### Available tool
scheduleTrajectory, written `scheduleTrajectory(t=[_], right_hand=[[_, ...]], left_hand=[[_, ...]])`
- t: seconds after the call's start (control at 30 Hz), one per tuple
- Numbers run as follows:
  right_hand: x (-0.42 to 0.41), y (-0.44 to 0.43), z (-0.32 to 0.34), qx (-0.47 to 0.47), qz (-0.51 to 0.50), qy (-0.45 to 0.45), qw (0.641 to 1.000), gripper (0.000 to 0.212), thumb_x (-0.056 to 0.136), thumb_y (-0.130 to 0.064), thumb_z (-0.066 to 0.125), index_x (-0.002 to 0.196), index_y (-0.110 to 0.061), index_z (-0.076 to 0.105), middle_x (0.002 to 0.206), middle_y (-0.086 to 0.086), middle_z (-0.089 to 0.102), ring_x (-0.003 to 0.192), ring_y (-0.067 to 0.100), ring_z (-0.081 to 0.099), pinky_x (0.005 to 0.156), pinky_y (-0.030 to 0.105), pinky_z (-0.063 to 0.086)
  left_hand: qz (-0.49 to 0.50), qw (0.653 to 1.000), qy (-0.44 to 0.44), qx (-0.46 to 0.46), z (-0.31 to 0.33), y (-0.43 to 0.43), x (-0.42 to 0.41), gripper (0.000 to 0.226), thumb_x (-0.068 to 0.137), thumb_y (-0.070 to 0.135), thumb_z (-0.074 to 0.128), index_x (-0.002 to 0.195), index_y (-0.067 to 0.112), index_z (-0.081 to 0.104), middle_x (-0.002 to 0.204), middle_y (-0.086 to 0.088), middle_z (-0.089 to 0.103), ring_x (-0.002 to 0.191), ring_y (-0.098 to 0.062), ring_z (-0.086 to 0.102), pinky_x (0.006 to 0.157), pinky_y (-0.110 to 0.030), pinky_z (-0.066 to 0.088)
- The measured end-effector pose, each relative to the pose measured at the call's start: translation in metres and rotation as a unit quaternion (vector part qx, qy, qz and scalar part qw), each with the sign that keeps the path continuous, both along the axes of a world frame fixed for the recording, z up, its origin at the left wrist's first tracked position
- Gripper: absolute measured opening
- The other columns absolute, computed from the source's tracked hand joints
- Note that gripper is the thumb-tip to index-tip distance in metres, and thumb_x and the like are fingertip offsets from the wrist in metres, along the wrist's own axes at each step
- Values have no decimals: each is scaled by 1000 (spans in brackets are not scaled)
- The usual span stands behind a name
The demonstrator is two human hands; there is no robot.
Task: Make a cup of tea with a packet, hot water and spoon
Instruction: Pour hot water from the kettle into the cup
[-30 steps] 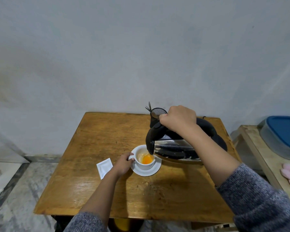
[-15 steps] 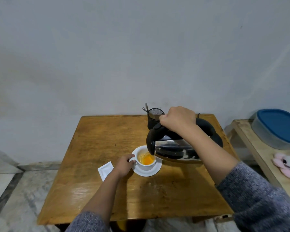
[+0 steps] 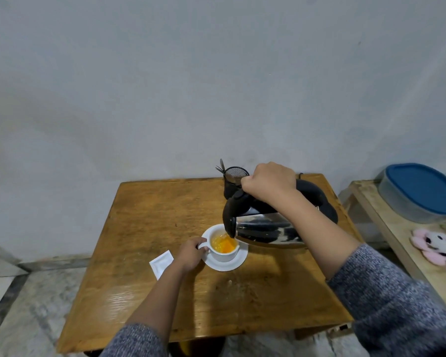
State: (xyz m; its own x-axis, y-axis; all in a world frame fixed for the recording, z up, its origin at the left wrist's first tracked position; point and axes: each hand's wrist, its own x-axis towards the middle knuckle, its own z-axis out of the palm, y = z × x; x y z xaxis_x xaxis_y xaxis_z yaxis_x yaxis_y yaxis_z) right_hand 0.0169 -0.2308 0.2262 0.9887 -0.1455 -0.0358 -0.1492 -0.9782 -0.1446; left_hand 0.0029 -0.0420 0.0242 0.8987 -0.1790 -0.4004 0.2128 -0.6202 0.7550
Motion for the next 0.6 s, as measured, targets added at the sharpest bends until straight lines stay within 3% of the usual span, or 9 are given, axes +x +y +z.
scheduleTrajectory(t=[0.33, 0.5, 0.6], right_hand=[[-2, 7, -1, 9, 12, 0, 1000, 20, 81, -31, 46, 77, -12, 53, 63, 0, 42, 69, 24, 48, 56, 27, 31], [-4, 5, -4, 11, 12, -6, 1000, 19, 81, -30, 46, 79, -12, 52, 75, 4, 50, 73, 25, 49, 61, 28, 34], [-6, 6, -5, 8, 16, -5, 1000, 19, 82, -30, 46, 79, -12, 52, 72, 3, 47, 72, 25, 49, 63, 29, 34]], left_hand=[[0, 1000, -2, 12, 3, 1, 0, 32, 92, 13, 50, 122, 7, 56, 127, -15, 59, 114, -30, 54, 87, -30, 38], [7, 1000, 0, 15, 2, -2, -4, 33, 91, 13, 51, 123, 8, 57, 131, -15, 58, 117, -31, 52, 96, -37, 40], [7, 1000, 3, 20, 3, -2, -4, 34, 91, 13, 51, 124, 7, 56, 131, -14, 57, 118, -31, 52, 97, -37, 40]])
